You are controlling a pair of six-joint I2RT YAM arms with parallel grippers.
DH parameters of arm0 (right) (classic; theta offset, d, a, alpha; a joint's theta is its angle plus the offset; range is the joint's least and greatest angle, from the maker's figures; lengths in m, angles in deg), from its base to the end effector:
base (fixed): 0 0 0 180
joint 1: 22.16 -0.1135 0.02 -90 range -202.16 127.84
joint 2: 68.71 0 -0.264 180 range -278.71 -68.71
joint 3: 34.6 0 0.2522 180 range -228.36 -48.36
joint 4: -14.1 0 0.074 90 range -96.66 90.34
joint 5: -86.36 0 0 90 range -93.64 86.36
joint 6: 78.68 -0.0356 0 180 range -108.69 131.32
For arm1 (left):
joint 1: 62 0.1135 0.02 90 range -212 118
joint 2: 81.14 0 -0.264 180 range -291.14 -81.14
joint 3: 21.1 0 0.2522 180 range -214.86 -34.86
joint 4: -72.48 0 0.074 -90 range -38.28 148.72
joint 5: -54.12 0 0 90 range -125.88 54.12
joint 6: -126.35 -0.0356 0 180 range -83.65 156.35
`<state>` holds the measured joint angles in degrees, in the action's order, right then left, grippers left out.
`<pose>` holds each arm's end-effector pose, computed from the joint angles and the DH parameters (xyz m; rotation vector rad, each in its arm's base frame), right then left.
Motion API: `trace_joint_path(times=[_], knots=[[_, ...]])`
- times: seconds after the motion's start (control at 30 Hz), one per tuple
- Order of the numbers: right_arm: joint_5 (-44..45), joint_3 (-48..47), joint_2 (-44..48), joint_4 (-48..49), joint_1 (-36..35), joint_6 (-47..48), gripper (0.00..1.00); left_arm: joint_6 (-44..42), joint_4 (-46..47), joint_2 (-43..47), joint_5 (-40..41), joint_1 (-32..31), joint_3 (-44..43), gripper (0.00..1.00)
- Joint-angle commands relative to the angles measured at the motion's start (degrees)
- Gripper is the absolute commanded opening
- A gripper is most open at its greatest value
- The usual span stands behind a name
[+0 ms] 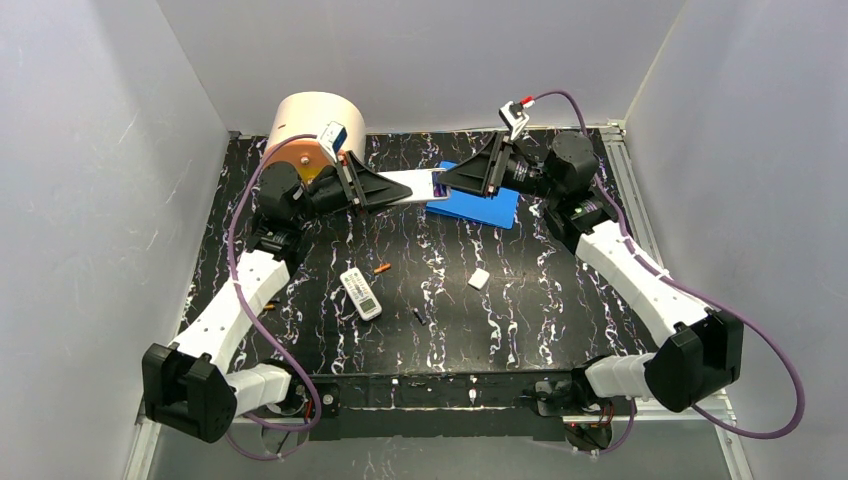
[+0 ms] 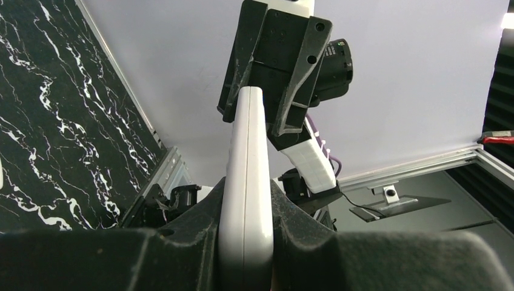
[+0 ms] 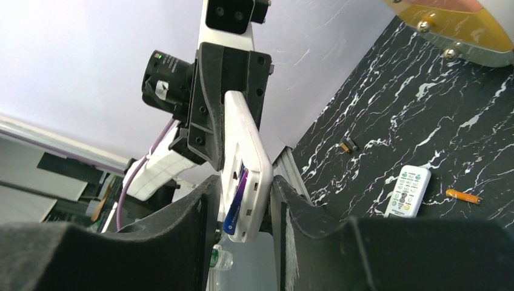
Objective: Load the batteries into the remote control
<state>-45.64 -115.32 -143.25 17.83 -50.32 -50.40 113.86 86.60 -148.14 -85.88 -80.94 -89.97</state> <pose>0.2526 0.1623 0.4124 -0.2320 1.7005 1.7363 0.2390 -0.1108 0.3914 0.0734 1.7076 -1.8897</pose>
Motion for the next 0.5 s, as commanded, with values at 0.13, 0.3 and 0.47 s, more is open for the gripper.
trace_joint_path(times=[0.13, 0.3, 0.47], knots=[[-9.7, -4.8, -1.4, 6.0, -0.5, 1.3, 0.32, -0.5, 0.9, -1.6, -2.5, -0.2, -3.5, 0.00], [-9.2, -7.0, -1.9, -1.3, -0.5, 6.5, 0.13, -0.4, 0.9, -2.2, -2.8, -0.2, -4.0, 0.00], [-7.7, -8.1, -2.0, -4.9, -0.5, 9.6, 0.28, -0.5, 0.9, -2.6, -3.1, -0.1, -4.3, 0.00]])
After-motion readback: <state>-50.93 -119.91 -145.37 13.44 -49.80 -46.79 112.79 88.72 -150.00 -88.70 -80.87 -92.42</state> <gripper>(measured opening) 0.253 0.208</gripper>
